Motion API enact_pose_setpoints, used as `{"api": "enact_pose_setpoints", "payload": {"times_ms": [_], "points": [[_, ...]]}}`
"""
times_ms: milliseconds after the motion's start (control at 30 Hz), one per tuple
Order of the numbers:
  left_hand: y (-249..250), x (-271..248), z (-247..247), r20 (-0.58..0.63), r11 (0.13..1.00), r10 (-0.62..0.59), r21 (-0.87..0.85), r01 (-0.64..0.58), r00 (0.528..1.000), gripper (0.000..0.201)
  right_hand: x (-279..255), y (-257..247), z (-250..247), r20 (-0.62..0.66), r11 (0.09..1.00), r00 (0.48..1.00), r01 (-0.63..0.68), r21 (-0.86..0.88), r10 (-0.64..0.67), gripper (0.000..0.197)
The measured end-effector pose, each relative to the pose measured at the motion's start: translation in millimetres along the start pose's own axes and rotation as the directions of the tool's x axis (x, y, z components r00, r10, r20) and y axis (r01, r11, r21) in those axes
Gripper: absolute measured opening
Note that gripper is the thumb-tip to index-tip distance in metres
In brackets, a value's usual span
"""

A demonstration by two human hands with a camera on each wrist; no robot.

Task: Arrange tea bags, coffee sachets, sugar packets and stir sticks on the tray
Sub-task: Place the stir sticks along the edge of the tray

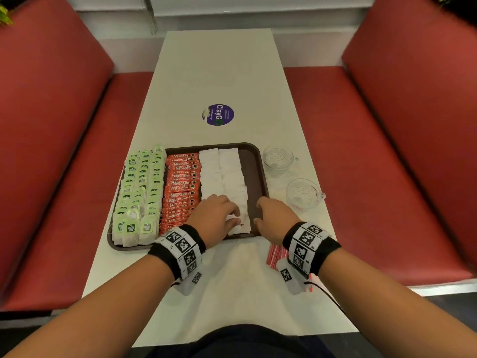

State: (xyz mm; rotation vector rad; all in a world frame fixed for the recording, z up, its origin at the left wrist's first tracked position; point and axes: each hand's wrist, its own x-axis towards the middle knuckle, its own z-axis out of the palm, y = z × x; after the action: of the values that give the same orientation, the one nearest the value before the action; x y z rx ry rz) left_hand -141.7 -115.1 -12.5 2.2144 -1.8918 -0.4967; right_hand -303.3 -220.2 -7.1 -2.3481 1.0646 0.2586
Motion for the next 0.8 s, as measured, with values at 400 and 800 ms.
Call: {"api": "enact_pose_setpoints", "payload": {"times_ms": [400, 800], "points": [[111.3, 25.3, 36.9, 0.338, 0.967, -0.047, 0.250, -0.042, 0.940, 0.052, -72.5, 86.7, -13.1, 0.070, 0.957, 0.975, -0.191, -0.217, 0.210, 0.045], [134.8, 24.1, 62.7, 0.301, 0.971, -0.161, 0.219, 0.096, 0.940, 0.064, -61.3, 93.9, -1.1, 0.054, 0.929, 0.999, 0.020, -0.369, -0.001, 0.116]]}}
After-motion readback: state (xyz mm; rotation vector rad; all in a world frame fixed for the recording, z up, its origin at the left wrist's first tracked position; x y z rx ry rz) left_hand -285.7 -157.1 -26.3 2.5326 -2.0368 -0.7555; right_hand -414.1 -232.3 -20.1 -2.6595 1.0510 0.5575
